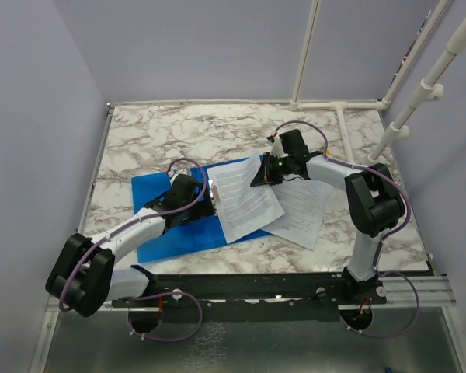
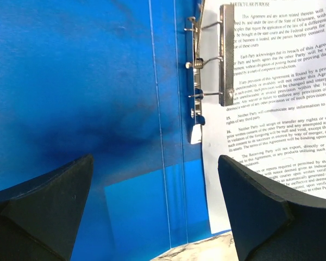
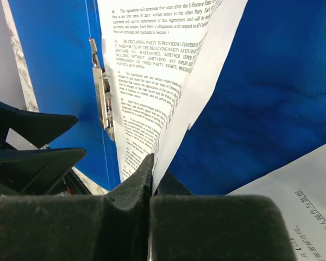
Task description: Put the files into the folder
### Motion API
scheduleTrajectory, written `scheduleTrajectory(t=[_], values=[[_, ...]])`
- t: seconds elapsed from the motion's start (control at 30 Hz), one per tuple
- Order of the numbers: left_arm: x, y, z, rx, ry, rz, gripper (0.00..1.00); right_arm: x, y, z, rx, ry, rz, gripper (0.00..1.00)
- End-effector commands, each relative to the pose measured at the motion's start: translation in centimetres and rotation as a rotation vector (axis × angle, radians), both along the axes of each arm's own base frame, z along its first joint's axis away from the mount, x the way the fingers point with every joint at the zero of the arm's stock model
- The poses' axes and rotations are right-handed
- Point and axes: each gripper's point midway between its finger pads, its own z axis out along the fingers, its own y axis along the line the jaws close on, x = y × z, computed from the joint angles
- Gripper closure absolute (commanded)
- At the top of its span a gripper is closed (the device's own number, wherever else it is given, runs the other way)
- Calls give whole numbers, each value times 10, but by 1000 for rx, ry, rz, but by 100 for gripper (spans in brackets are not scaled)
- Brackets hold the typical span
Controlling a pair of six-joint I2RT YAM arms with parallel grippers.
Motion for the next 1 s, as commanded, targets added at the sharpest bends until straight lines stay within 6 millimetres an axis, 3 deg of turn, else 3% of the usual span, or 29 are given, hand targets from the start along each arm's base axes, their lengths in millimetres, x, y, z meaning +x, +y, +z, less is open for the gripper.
scheduleTrajectory(t=[0.0, 0.27, 0.57, 0.87, 0.97], values=[[0, -25, 1, -79, 28, -75, 2, -1, -2, -13, -20, 15, -28, 100], [-2, -39, -19, -70, 77, -88, 1, -9, -6, -18, -15, 23, -48, 100], [-2, -35, -36, -26, 108, -56, 1, -11, -10, -23, -36, 20, -54, 99], [-5, -42, -17, -72, 93, -90, 4, -6, -11, -21, -58, 8, -61, 100], [-11, -55, -7, -137, 108, -136, 4, -3, -11, -20, -61, 3, -65, 100]])
